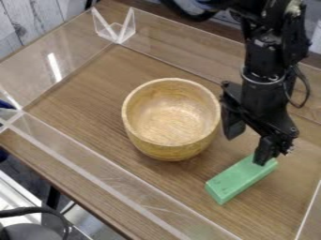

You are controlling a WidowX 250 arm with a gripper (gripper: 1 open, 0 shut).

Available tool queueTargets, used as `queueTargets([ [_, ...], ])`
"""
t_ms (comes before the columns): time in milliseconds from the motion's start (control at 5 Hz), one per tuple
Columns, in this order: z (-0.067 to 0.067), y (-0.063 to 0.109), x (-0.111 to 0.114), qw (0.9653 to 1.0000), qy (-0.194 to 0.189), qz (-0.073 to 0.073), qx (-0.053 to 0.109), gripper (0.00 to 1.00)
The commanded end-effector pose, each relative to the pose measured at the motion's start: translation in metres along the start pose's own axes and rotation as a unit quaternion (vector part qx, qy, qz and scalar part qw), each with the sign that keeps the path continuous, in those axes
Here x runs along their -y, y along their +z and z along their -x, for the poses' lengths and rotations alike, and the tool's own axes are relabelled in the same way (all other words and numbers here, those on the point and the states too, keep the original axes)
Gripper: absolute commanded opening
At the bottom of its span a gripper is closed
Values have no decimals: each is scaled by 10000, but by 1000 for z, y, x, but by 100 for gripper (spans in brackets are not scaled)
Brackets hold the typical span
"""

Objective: Remove the green block from inside the brown bowl and put it on the table

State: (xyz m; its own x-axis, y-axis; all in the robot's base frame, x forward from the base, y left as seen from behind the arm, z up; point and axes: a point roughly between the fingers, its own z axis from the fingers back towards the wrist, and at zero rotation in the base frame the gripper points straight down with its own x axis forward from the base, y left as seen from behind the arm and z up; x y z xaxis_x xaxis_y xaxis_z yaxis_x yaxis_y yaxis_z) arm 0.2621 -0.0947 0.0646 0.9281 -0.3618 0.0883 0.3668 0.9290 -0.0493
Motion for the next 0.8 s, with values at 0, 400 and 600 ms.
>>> queueTargets([
  [0, -9, 17, 0, 9994, -41, -39, 355, 100],
  [400, -9, 19, -1, 9992, -48, -56, 399, 100],
  [600, -11, 33, -4, 9985, 19, -98, 531, 100],
])
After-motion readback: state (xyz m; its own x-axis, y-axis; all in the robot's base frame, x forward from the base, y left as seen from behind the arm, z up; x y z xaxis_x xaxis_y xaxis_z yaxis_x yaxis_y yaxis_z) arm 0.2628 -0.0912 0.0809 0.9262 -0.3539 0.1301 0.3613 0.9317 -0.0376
